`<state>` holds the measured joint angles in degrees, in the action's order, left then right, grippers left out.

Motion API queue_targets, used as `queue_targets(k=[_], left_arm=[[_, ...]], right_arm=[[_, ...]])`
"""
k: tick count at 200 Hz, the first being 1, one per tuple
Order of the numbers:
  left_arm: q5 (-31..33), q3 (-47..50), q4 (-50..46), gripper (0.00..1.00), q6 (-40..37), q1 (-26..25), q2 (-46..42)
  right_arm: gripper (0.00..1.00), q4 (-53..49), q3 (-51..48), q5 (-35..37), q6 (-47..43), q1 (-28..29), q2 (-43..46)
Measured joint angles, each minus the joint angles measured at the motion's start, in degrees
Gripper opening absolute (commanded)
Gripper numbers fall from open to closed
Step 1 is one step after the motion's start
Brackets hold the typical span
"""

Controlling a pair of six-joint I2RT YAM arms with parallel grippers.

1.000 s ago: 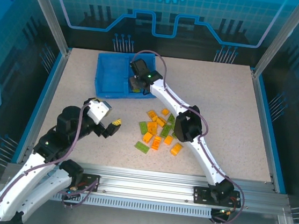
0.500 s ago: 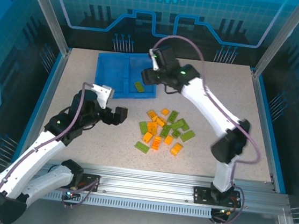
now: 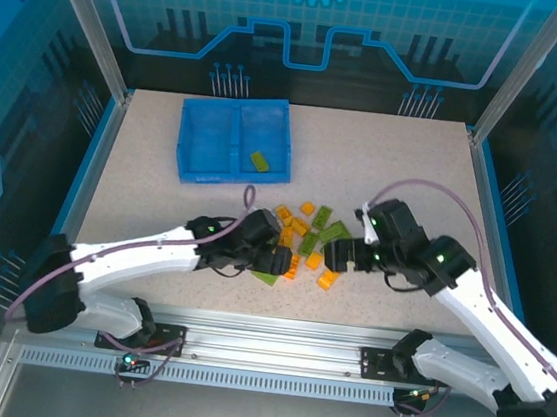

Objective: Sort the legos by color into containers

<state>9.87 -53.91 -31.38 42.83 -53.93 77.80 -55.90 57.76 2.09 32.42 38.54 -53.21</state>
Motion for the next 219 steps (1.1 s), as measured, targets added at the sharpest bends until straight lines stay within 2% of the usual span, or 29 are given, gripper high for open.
queue_targets(k=[37,77,115,128,154,188,219], left_arm=[[0.48,-2.97,3.39,0.76,1.49,-0.92,9.62],[0.90,-5.79,5.68,0.71,1.22,-2.69,16.74],[2.91,-7.30,6.38,0.53,0.52,-3.98,21.75],[4.02,-7.91,6.38,0.44,0.33,-4.24,22.99],[5.90,-8.72,6.16,0.29,0.00,-4.33,23.52],[7.08,-8.94,5.64,0.27,-0.55,-4.31,21.94],[9.66,-11.02,1.68,0.28,-2.36,-3.02,13.99]], right_arm=[[1.00,-2.54,-5.14,-1.70,6.10,0.00,9.14],[1.00,-3.93,-5.40,-1.68,8.00,-0.11,10.14],[1.00,-4.15,-5.40,-1.70,8.09,-0.15,9.03],[1.00,-4.22,-5.40,-1.66,8.09,-0.33,8.98],[1.00,-4.70,-5.40,-1.70,8.09,-0.35,9.01],[1.00,-4.72,-5.38,-1.73,8.15,-0.35,9.29],[1.00,-4.66,-4.63,-1.70,8.61,-0.37,9.57]])
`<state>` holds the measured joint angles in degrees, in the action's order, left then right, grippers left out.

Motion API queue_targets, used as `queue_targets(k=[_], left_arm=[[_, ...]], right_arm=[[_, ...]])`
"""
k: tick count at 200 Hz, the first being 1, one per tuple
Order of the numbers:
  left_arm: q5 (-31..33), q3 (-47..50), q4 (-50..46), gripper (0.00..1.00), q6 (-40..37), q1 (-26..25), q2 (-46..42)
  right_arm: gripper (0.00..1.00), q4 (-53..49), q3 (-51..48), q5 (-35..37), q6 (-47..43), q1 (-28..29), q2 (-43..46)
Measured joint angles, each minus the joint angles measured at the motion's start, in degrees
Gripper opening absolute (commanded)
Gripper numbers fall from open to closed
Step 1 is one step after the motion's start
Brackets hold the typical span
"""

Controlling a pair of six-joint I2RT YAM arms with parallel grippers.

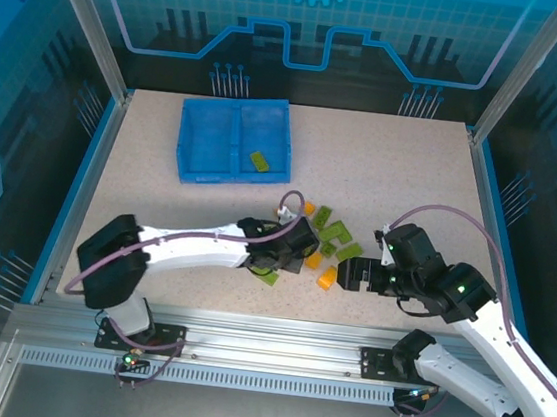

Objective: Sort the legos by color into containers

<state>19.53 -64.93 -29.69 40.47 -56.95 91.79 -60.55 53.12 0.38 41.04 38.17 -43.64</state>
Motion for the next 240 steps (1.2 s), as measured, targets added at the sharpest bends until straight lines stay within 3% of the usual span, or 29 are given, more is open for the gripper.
queue_targets(k=[23,58,83,108,172,213,240], left_arm=[[2.86,-4.04,-1.90,0.29,-3.45,4.98,-6.27],[6.23,-9.40,-1.86,0.28,-10.69,21.88,-10.38],[6.56,-12.74,-1.53,0.28,-14.45,34.42,-6.54],[4.68,-18.73,-1.49,0.28,-16.24,41.88,3.30],[-4.76,-34.36,-4.09,0.29,-16.44,50.88,28.22],[-7.85,-38.99,-6.19,0.58,-16.22,52.61,35.54],[-9.18,-39.45,-6.71,0.59,-16.00,52.48,35.76]], right_arm=[[1.00,0.20,1.16,0.04,0.15,0.00,0.02],[1.00,1.22,1.70,0.07,0.59,0.00,-0.22],[1.00,1.70,1.70,0.04,1.05,0.00,-0.37],[1.00,1.90,1.75,0.02,1.42,0.00,-0.61],[1.00,1.84,2.64,0.00,2.36,0.00,-0.28],[1.00,1.46,2.91,0.00,3.39,0.00,0.96],[1.00,1.25,3.52,0.02,3.98,0.00,1.20]])
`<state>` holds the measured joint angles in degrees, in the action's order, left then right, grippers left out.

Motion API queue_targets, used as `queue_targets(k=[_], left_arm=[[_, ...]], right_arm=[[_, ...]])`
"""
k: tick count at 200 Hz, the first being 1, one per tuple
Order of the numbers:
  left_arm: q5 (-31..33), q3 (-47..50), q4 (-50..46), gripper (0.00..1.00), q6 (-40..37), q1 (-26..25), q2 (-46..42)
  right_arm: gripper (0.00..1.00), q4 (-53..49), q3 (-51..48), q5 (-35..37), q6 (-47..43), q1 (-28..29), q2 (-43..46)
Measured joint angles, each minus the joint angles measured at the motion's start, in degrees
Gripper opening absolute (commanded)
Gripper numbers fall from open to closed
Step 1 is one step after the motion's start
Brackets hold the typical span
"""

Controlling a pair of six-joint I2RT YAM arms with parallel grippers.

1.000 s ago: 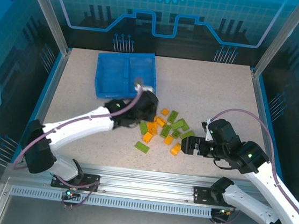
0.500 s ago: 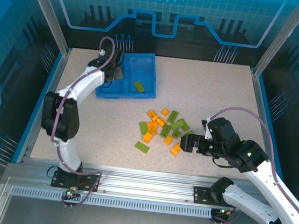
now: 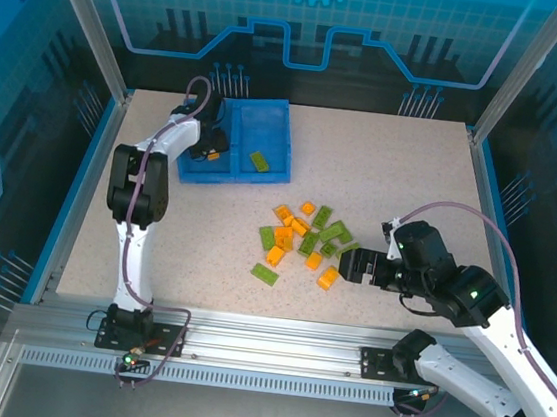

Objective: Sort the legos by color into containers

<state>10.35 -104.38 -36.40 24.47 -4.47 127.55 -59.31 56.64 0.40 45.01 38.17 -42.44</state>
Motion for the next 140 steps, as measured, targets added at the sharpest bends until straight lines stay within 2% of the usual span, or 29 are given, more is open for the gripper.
queue_targets(k=[30,51,64,92,119,140], left_arm=[[-1.27,0.85,0.31,0.59,0.02,0.02,-1.99],[-2.32,5.49,0.96,0.58,0.35,-0.07,-9.40],[-2.91,9.31,1.70,0.58,0.76,-0.26,-16.61],[-4.00,18.56,5.29,0.56,0.57,-2.73,-38.40],[-5.73,25.73,9.55,0.56,-3.30,-10.34,-57.27],[-10.27,33.68,10.82,0.62,-9.42,-17.40,-68.59]], right_arm=[[1.00,0.11,0.15,0.31,0.07,0.00,-0.22],[1.00,0.85,0.04,1.11,0.26,0.00,-0.96],[1.00,1.31,-0.13,2.25,0.33,0.00,-2.25],[0.97,2.93,-0.17,5.11,0.66,-0.46,-9.09],[0.94,5.01,-0.28,7.78,2.51,-1.73,-18.58],[0.87,9.49,-2.05,7.93,5.11,-5.60,-24.35]])
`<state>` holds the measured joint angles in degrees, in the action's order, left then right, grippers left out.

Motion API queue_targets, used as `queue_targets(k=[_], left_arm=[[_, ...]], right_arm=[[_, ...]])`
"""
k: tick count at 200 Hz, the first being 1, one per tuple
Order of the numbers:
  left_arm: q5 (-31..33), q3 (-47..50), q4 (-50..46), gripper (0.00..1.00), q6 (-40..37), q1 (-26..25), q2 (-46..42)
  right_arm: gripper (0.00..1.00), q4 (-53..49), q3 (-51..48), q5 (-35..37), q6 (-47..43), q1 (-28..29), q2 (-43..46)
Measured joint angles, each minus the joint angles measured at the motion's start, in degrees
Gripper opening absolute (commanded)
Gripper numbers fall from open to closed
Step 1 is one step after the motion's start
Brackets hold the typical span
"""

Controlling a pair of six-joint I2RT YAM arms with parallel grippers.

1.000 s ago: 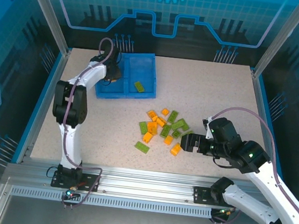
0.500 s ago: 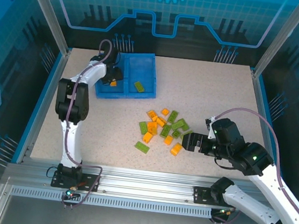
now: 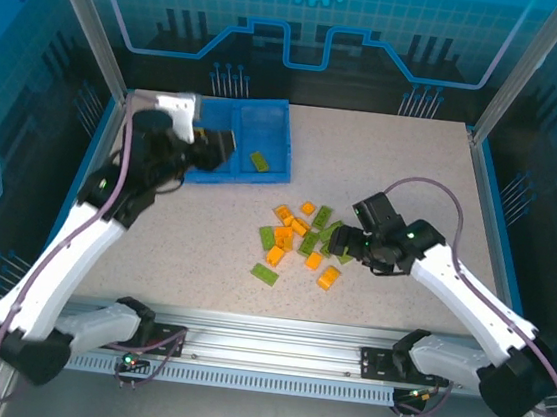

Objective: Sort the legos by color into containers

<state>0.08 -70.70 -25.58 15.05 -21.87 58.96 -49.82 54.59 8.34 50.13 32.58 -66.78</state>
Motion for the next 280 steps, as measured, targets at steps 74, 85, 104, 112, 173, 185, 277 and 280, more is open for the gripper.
queue_targets(k=[74,85,104,112,173,185,277,280], left_arm=[[-17.86,24.37,-5.22,0.99,-30.47,-9.94,-18.60],[-19.08,26.53,-5.62,0.99,-33.70,-10.32,-19.69],[-20.13,27.91,-5.64,0.99,-37.51,-10.51,-20.00],[-20.46,28.17,-5.38,0.99,-38.62,-10.56,-19.98],[-21.24,29.90,-4.48,0.99,-42.64,-10.56,-20.02],[-21.42,30.14,-4.28,0.99,-42.93,-10.56,-20.09],[-17.90,32.50,0.09,0.99,-43.32,-10.56,-24.50],[-17.68,32.70,0.33,0.99,-43.30,-10.56,-25.00]], right_arm=[[0.74,13.88,-5.64,-4.07,6.75,-8.31,-15.78],[0.71,15.08,-5.64,-4.52,7.34,-8.66,-18.18],[0.66,16.33,-5.64,-4.52,8.24,-9.53,-21.07],[0.65,16.76,-5.64,-4.48,8.48,-9.86,-21.84],[0.51,19.50,-6.62,-5.51,9.68,-11.43,-23.82],[0.43,19.63,-7.15,-5.57,9.86,-11.87,-23.26],[0.21,15.47,0.02,1.44,-2.75,-3.72,-1.51],[0.21,15.58,0.50,1.55,-3.39,-2.82,-1.11]])
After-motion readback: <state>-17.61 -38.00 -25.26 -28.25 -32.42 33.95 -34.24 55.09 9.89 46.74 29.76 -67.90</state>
